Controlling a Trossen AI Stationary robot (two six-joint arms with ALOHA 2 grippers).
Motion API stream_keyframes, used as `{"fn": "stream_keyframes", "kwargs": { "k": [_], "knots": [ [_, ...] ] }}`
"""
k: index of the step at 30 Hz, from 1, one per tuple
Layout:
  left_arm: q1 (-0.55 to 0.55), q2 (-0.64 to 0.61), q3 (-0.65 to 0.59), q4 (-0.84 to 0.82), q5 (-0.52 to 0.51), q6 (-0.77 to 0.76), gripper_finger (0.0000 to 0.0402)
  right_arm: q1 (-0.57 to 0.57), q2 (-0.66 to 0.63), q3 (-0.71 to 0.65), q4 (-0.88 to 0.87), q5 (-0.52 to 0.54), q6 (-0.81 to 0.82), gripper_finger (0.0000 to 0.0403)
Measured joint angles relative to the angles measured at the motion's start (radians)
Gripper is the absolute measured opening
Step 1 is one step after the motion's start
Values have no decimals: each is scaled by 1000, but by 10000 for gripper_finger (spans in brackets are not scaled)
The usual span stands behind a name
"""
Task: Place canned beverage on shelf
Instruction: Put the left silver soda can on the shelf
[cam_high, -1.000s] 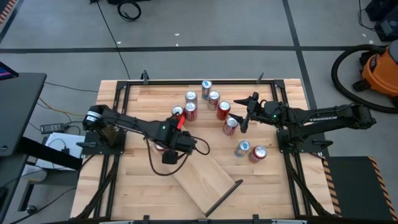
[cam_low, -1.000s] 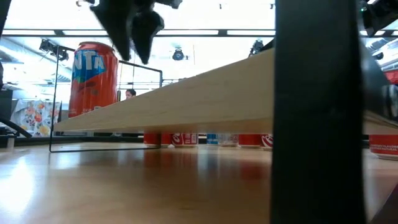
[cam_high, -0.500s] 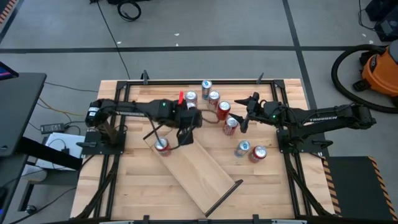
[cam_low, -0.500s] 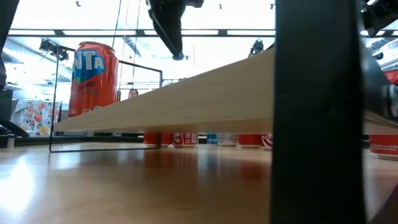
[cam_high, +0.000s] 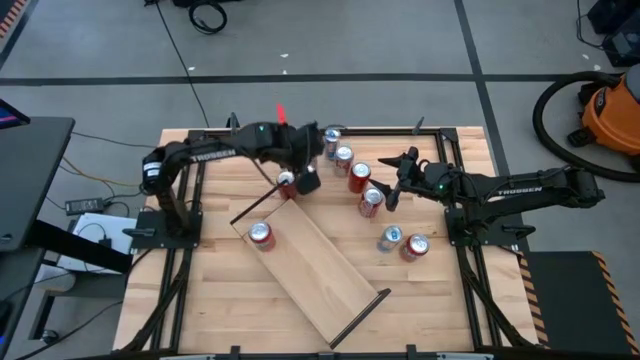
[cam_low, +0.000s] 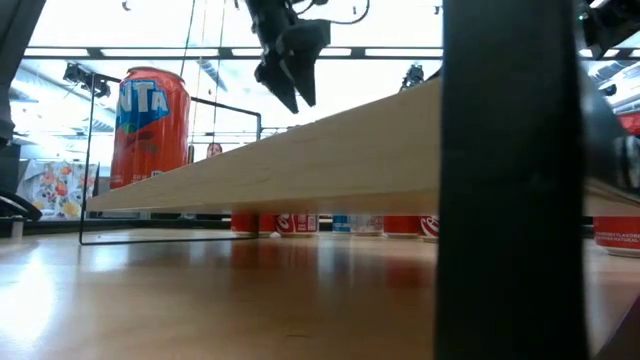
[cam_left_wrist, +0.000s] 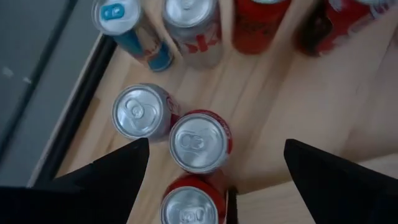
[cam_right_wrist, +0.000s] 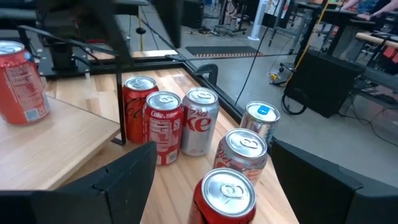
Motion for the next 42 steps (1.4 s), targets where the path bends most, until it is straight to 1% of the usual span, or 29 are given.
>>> {"fn": "stream_keyframes", "kwargs": {
  "k": [4, 10, 17, 23, 27, 33, 36, 39, 42],
  "knots": [
    [49, 0, -14, -2, 5, 8, 384, 0, 0, 0, 2, 0, -12, 327],
    [56, 0, -16, 45, 4, 35, 384, 0, 0, 0, 8, 0, -9, 327],
    [114, 8, -16, 8, 3, 1, 384, 0, 13, 0, 32, 0, -5, 327],
    [175, 47, -16, -98, 54, -10, 384, 0, 29, 0, 36, 0, -10, 327],
    [192, 66, -17, -111, 61, -10, 384, 0, 33, 0, 40, 0, -14, 327],
    [206, 75, -17, -7, 65, -7, 384, 0, 34, 0, 44, 0, -18, 327],
    [206, 82, -16, 82, 65, -32, 384, 0, 34, 0, 43, 0, -20, 327],
    [208, 106, -16, 137, 65, -61, 385, 0, 34, 0, 43, 0, -22, 327],
    [213, 131, -16, 151, 65, -79, 385, 0, 34, 0, 43, 0, -22, 327]
  ]
}}
